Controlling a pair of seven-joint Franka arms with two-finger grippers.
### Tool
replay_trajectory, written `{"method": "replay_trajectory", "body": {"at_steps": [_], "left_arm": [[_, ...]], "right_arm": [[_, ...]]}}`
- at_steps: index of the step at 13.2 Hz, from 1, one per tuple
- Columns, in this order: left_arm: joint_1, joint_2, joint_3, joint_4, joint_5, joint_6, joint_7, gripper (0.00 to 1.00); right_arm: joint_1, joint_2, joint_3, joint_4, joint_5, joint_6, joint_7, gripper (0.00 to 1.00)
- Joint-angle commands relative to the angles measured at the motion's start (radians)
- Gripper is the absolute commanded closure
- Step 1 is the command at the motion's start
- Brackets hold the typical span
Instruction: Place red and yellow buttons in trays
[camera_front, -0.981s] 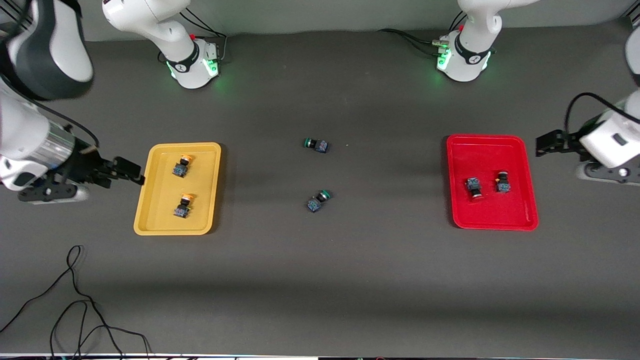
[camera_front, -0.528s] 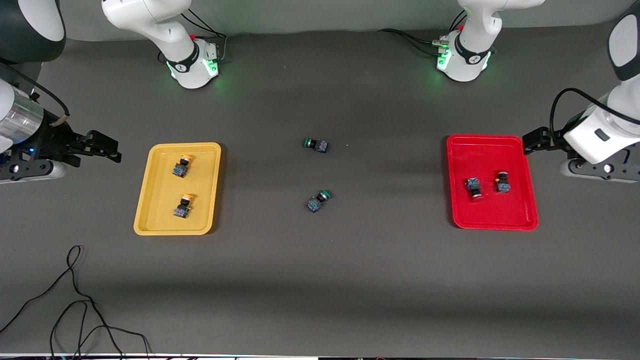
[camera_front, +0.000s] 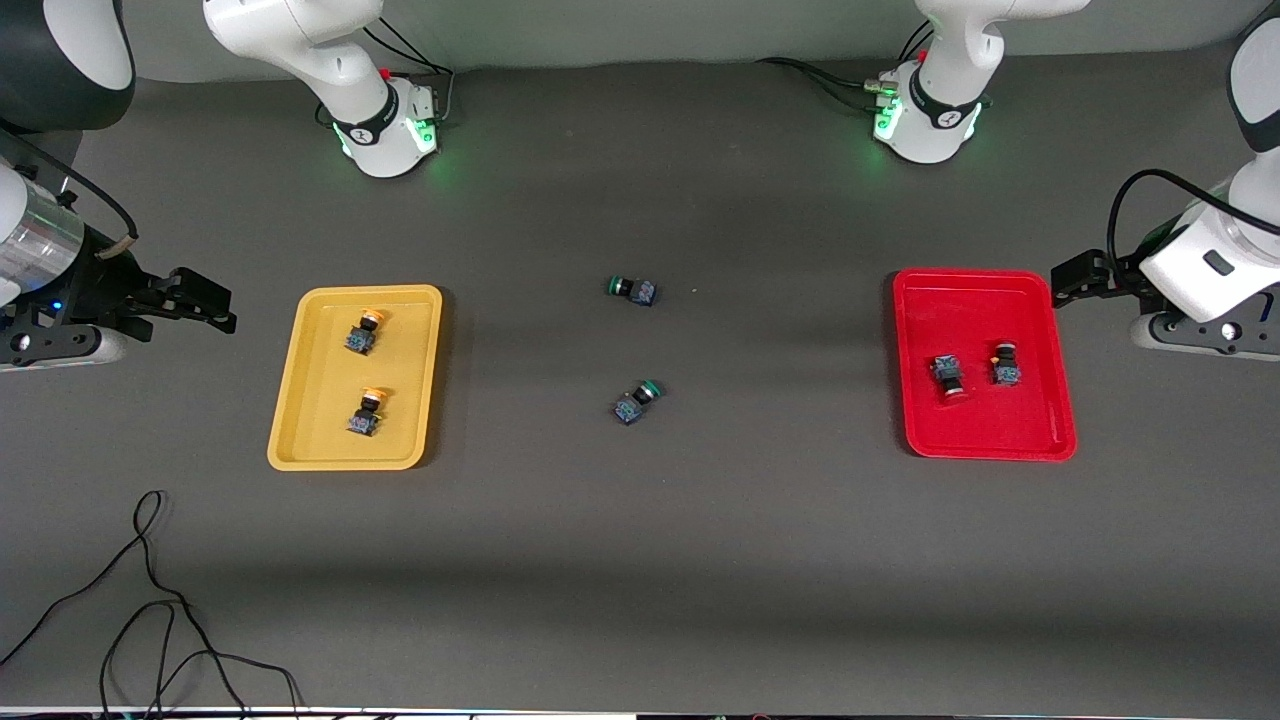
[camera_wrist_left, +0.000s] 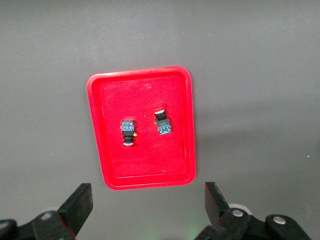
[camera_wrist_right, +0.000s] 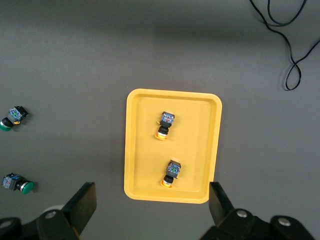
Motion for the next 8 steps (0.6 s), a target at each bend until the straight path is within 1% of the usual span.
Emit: {"method": "replay_trajectory", "body": {"at_steps": [1,8], "left_arm": [[-0.013,-0.023,0.008,-0.004,-0.01,-0.015,-0.011,0.0],[-0.013,-0.03,0.006,-0.013,-0.009,-0.015,-0.012,0.0]], "right_arm": [[-0.011,0.008,0.011,0.019,-0.009,0.02,-0.011,0.0],[-0.009,0.009,0.011,0.021,-0.006,0.02,-0.008,0.0]]}}
